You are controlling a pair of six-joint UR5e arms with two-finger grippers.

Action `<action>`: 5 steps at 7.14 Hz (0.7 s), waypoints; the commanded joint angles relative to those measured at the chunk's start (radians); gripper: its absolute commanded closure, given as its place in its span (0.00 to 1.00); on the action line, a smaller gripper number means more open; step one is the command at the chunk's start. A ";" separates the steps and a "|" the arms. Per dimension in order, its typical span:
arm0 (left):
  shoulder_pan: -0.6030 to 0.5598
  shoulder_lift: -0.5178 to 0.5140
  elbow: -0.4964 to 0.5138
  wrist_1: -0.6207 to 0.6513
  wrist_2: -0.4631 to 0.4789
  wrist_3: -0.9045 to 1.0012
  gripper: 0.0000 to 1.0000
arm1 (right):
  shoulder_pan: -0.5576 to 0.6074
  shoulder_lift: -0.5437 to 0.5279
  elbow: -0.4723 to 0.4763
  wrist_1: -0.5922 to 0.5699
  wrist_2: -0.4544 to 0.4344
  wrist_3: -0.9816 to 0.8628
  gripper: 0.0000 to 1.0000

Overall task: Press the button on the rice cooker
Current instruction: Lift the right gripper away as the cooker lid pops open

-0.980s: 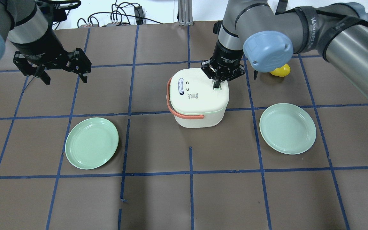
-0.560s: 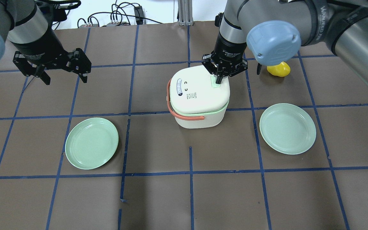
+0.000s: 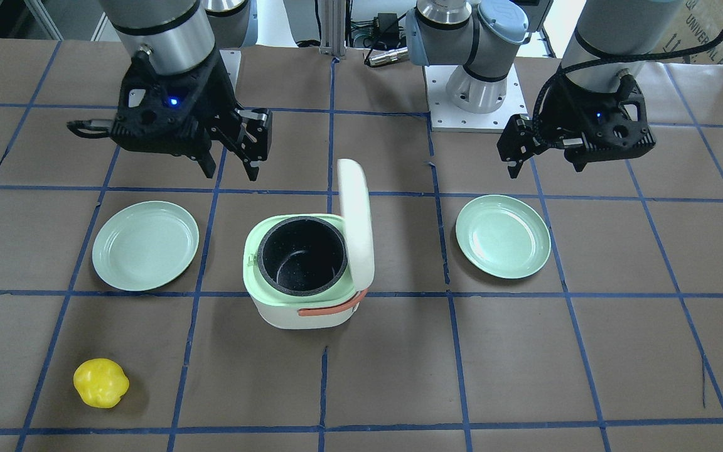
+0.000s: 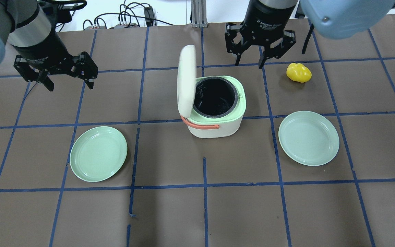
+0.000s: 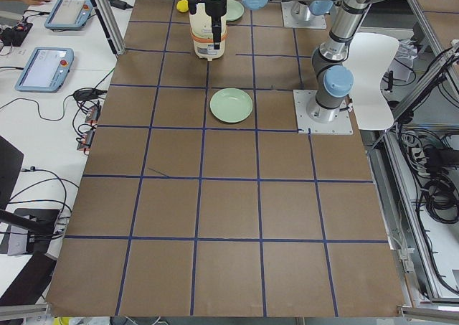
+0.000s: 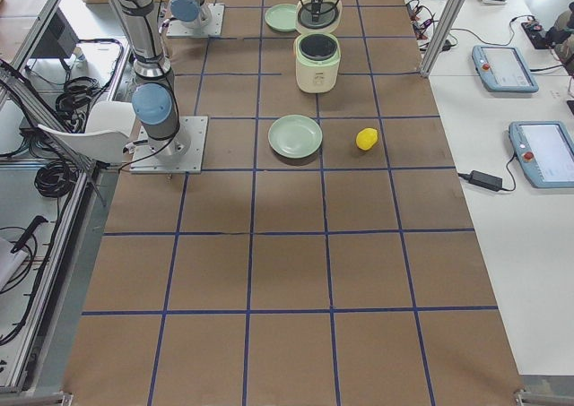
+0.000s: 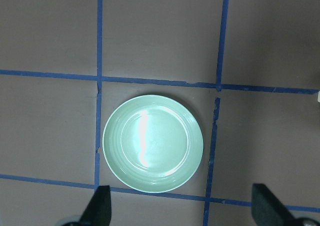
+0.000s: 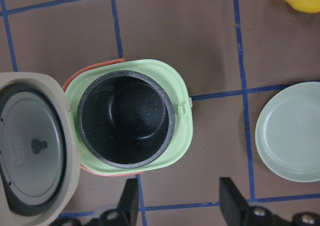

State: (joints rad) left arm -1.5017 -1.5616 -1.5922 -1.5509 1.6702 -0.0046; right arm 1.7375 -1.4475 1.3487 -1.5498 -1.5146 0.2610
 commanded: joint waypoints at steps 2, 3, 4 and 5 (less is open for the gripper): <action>0.000 0.000 0.000 0.000 0.000 0.000 0.00 | -0.134 -0.066 0.012 0.080 -0.078 -0.250 0.00; 0.000 0.000 0.000 0.000 0.000 0.000 0.00 | -0.182 -0.094 0.059 0.079 -0.078 -0.296 0.00; 0.000 0.000 0.000 0.000 0.000 0.000 0.00 | -0.197 -0.120 0.100 0.074 -0.075 -0.302 0.00; 0.000 0.000 0.000 0.000 0.000 0.000 0.00 | -0.194 -0.126 0.130 0.073 -0.072 -0.298 0.00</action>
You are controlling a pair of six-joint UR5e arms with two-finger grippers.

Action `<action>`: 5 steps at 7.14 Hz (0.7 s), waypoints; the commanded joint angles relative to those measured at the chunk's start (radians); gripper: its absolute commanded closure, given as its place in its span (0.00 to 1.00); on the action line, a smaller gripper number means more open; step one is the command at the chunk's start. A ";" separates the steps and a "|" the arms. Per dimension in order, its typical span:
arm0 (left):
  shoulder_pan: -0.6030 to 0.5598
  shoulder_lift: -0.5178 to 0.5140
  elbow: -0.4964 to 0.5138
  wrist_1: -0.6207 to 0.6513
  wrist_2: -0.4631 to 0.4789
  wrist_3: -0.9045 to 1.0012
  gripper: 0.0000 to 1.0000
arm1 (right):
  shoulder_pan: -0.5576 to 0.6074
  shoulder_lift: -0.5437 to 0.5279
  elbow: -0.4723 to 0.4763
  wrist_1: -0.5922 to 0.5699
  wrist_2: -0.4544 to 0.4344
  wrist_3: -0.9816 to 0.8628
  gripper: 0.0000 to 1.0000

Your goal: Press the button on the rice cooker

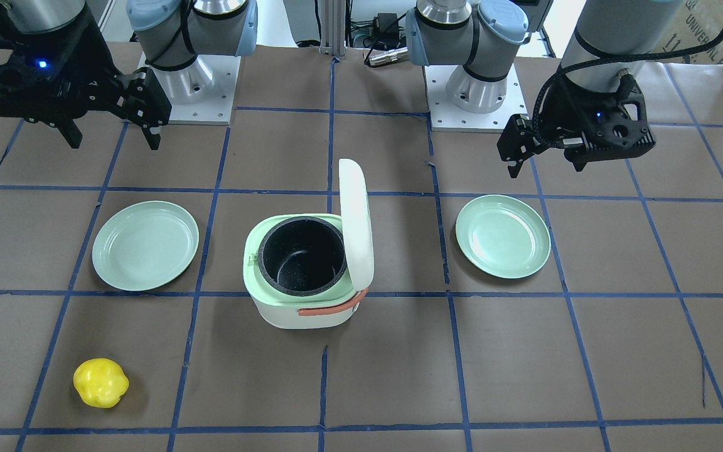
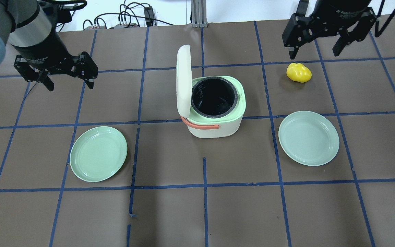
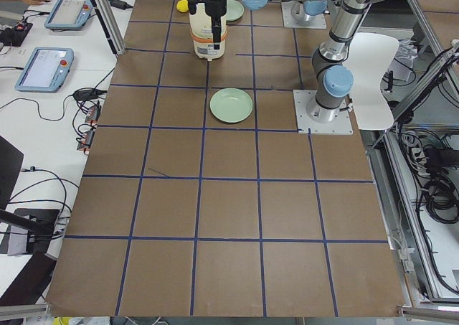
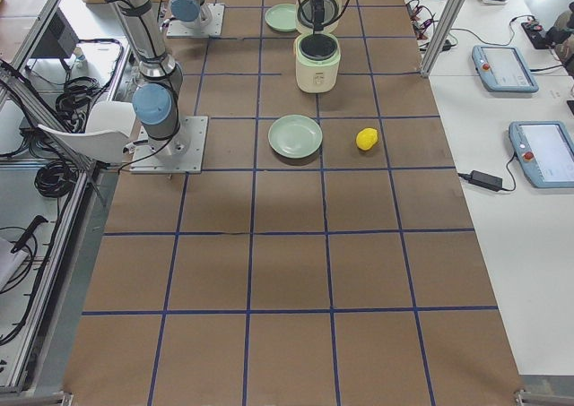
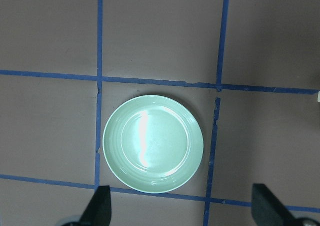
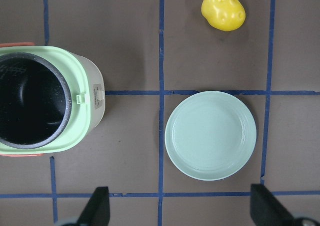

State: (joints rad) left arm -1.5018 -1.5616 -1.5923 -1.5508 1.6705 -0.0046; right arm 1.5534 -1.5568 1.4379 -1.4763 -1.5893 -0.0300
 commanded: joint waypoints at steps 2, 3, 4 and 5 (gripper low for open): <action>0.000 0.000 0.000 0.000 0.000 0.000 0.00 | -0.010 -0.020 0.050 -0.009 0.005 -0.007 0.00; 0.000 0.000 0.000 -0.002 0.000 0.000 0.00 | -0.010 -0.020 0.050 -0.009 0.008 -0.005 0.00; 0.000 0.000 0.000 0.000 -0.002 0.000 0.00 | -0.010 -0.017 0.052 -0.009 0.020 -0.005 0.00; 0.000 0.000 0.000 0.000 -0.002 0.000 0.00 | -0.010 -0.016 0.052 -0.009 0.020 -0.005 0.00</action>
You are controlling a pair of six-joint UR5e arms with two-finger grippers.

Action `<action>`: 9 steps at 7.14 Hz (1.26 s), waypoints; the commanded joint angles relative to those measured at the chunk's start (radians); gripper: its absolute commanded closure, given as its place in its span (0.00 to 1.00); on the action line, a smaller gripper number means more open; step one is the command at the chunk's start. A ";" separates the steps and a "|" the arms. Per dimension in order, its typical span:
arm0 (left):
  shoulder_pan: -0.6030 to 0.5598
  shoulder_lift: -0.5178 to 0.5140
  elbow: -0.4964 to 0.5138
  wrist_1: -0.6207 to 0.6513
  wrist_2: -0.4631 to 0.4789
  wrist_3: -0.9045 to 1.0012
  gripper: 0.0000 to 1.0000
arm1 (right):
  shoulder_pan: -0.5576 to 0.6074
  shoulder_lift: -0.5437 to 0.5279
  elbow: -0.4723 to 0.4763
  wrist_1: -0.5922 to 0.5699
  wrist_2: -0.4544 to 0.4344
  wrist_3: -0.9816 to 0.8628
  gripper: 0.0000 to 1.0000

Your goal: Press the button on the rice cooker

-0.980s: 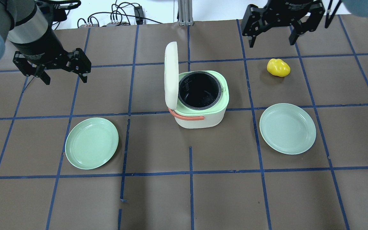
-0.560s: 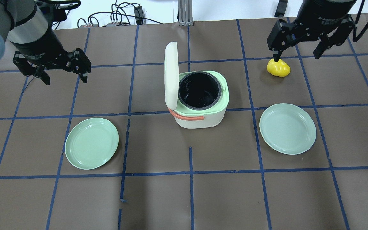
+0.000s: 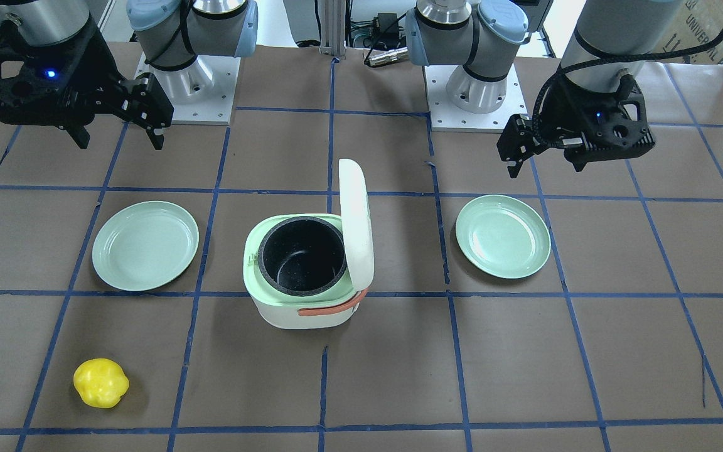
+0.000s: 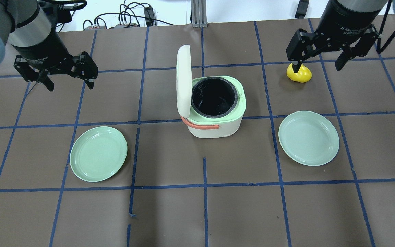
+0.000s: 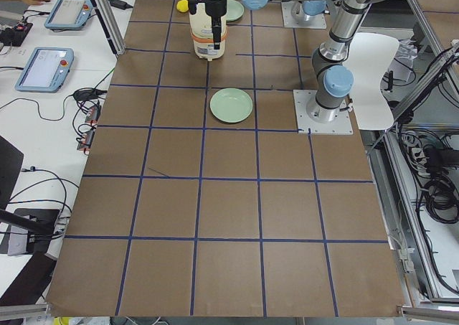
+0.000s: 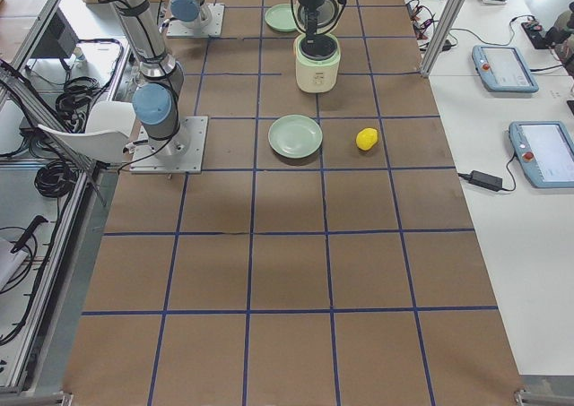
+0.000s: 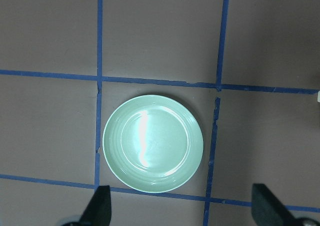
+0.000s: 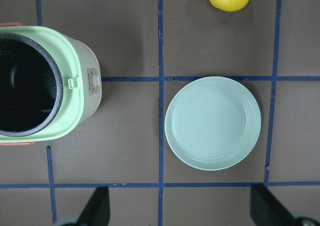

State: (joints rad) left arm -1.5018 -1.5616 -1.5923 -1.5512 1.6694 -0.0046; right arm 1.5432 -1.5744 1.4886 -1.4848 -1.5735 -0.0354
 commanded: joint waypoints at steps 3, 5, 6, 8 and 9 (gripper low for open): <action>0.000 0.000 0.000 0.000 0.001 0.000 0.00 | 0.001 -0.001 0.001 0.000 0.004 0.006 0.00; 0.000 0.000 0.000 0.000 0.001 0.000 0.00 | 0.003 0.001 -0.001 0.000 0.042 0.009 0.00; 0.000 0.000 0.000 0.000 0.000 0.000 0.00 | 0.003 0.001 -0.001 0.001 0.041 0.009 0.00; 0.000 0.000 0.000 0.000 0.001 0.000 0.00 | 0.003 0.005 -0.001 0.000 0.041 0.008 0.00; 0.000 0.000 0.000 0.000 0.000 0.000 0.00 | 0.003 0.005 0.001 0.000 0.041 0.008 0.00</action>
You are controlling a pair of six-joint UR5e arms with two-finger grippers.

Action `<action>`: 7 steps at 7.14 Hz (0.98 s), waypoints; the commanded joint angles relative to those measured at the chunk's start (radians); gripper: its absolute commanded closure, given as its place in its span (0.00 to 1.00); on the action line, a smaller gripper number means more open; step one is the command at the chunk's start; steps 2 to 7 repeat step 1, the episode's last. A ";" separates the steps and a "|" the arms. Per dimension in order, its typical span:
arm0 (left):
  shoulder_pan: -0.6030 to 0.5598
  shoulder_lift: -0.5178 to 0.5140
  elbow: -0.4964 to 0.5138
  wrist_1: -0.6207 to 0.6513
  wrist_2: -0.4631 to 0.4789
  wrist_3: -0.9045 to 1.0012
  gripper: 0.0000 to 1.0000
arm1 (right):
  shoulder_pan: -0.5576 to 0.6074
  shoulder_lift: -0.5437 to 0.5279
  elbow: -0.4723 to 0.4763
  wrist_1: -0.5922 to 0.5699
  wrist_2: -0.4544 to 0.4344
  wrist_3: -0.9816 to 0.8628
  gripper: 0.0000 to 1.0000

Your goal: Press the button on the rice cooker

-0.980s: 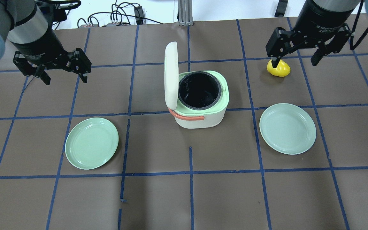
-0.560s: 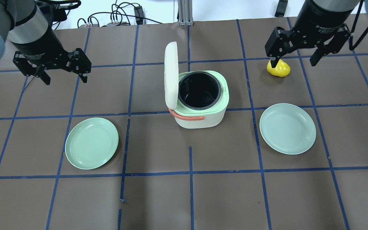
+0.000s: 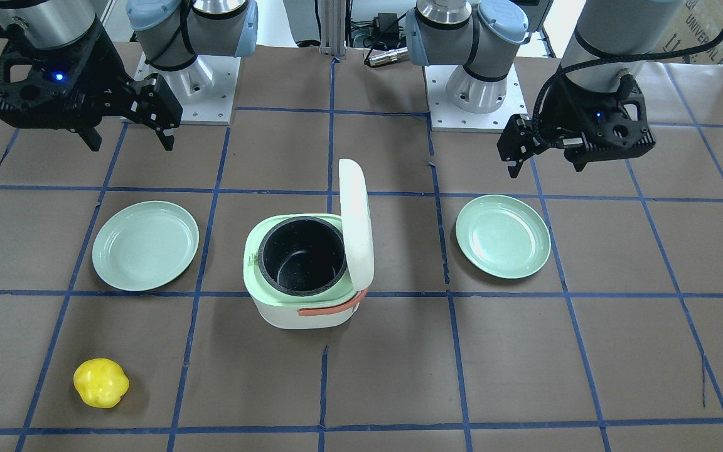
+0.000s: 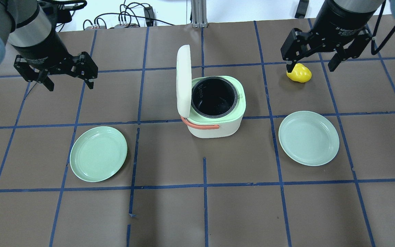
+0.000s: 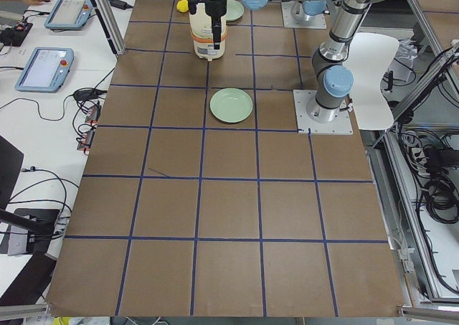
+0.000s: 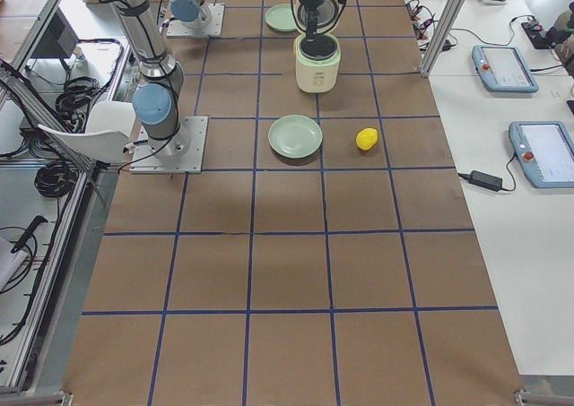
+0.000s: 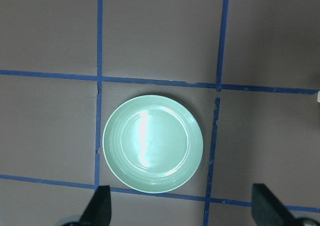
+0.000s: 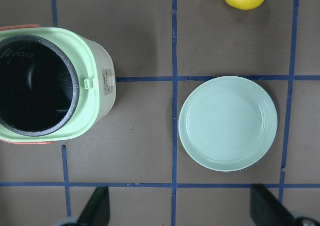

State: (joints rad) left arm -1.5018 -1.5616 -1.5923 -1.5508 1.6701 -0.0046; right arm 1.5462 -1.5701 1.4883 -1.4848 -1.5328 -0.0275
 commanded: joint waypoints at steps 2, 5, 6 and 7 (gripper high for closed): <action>0.000 0.000 0.000 0.000 0.000 0.000 0.00 | 0.000 0.001 0.001 0.000 0.000 0.000 0.00; 0.000 0.000 0.000 0.000 0.000 0.000 0.00 | 0.000 0.001 0.001 0.000 0.000 0.000 0.00; 0.000 0.000 0.000 0.000 0.000 0.000 0.00 | 0.000 0.001 0.001 0.000 0.000 0.000 0.00; 0.000 0.000 0.000 0.000 0.000 0.000 0.00 | 0.000 0.001 0.001 0.000 0.000 0.000 0.00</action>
